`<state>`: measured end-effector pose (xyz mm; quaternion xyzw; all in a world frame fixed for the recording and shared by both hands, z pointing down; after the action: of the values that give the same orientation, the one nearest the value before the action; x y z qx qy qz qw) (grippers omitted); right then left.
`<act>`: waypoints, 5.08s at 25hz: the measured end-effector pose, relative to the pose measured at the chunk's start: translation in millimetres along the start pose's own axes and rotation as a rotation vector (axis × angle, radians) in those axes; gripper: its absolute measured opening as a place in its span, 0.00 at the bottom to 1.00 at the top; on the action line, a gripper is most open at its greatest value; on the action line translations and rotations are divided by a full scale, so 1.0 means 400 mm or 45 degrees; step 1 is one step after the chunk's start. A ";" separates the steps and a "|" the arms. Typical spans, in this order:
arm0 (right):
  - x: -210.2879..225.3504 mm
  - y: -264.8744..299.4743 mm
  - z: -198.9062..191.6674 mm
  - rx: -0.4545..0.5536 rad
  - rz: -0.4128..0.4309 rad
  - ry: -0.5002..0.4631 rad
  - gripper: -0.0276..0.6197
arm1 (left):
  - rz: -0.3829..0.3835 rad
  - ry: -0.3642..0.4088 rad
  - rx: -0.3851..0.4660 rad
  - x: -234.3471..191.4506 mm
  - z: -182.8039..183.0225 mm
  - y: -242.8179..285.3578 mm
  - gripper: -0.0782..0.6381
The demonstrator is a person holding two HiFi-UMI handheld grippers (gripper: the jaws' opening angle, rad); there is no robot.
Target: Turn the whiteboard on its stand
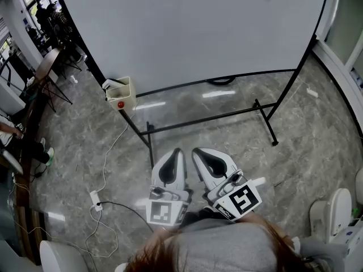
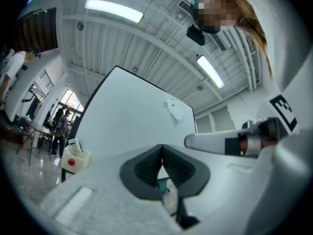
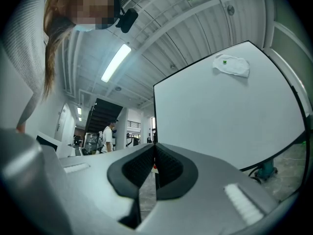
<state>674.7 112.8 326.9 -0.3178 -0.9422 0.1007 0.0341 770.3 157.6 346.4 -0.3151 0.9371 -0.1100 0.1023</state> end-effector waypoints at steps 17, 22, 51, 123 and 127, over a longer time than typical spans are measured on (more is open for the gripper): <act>0.135 -0.030 -0.017 -0.024 -0.003 0.007 0.03 | 0.008 -0.034 -0.030 0.058 -0.051 0.115 0.10; 0.217 0.020 -0.050 -0.040 -0.049 0.025 0.03 | -0.007 -0.058 -0.044 0.022 -0.094 0.198 0.10; 0.656 0.425 -0.086 -0.033 -0.156 -0.025 0.03 | 0.046 -0.065 -0.009 -0.232 -0.153 0.736 0.10; 1.764 -0.969 0.170 -0.159 -0.131 -0.040 0.03 | 0.267 -0.007 -0.078 1.395 -0.569 1.346 0.10; 1.800 -0.982 0.162 -0.172 -0.110 -0.031 0.03 | 0.285 -0.015 -0.090 1.397 -0.584 1.360 0.10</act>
<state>-138.9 232.7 346.9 -0.2771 -0.9600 0.0390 0.0054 -36.0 270.9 354.0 -0.2126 0.9691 -0.0632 0.1081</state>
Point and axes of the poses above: the fingertips, and each gripper's own axes: y forward along the fingers, x to its right, z out of its top, the point moved 6 cm from there along -y, backward along the fingers, and after that the axes turned 14 degrees about z, right-handed, at the moved point
